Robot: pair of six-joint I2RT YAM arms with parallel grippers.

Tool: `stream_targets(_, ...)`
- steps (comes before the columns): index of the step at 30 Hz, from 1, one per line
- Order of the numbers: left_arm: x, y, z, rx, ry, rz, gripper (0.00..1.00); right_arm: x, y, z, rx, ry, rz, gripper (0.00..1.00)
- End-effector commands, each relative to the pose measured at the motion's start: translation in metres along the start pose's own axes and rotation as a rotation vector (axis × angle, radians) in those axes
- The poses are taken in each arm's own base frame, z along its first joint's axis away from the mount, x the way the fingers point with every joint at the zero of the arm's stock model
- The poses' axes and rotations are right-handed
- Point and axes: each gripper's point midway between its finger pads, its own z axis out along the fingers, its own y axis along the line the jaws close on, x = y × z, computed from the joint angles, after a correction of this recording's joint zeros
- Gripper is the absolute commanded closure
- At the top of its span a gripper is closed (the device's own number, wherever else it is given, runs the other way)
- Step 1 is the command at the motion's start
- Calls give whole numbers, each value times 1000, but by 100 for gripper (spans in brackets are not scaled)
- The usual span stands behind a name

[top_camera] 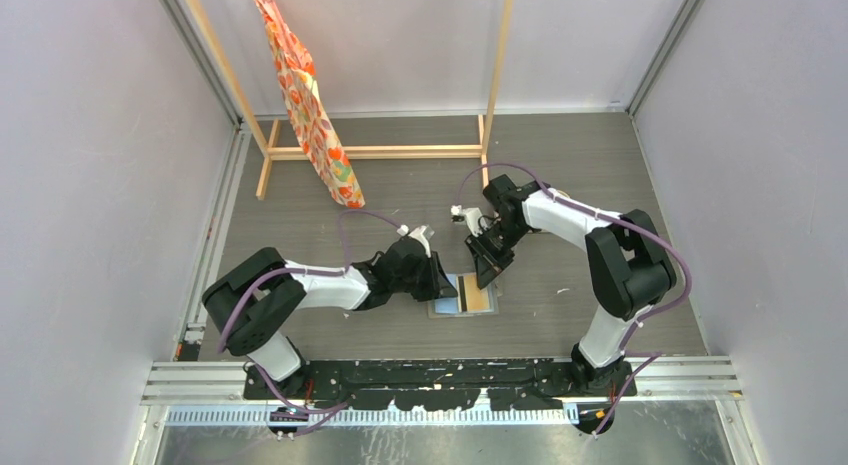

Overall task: Put the credit cards into the card holder
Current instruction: Insert the credit card into the card holder.

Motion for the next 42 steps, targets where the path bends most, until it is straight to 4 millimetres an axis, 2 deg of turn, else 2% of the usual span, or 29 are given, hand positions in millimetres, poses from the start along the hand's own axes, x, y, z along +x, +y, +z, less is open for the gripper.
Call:
stream_targets(1, -8, -9, 5, 8, -16, 25, 87, -7, -7, -14, 90, -27, -61, 91)
stream_targets(10, -6, 6, 11, -53, -11, 27, 90, 3, -30, -9, 187, 34, -35, 94)
stream_targets(25, -1, 22, 13, -120, 8, 37, 93, 10, -35, 3, 191, 90, -20, 94)
stream_targets(42, 0, 0, 24, -46, 41, 34, 97, 10, -30, 6, 171, 92, -22, 94)
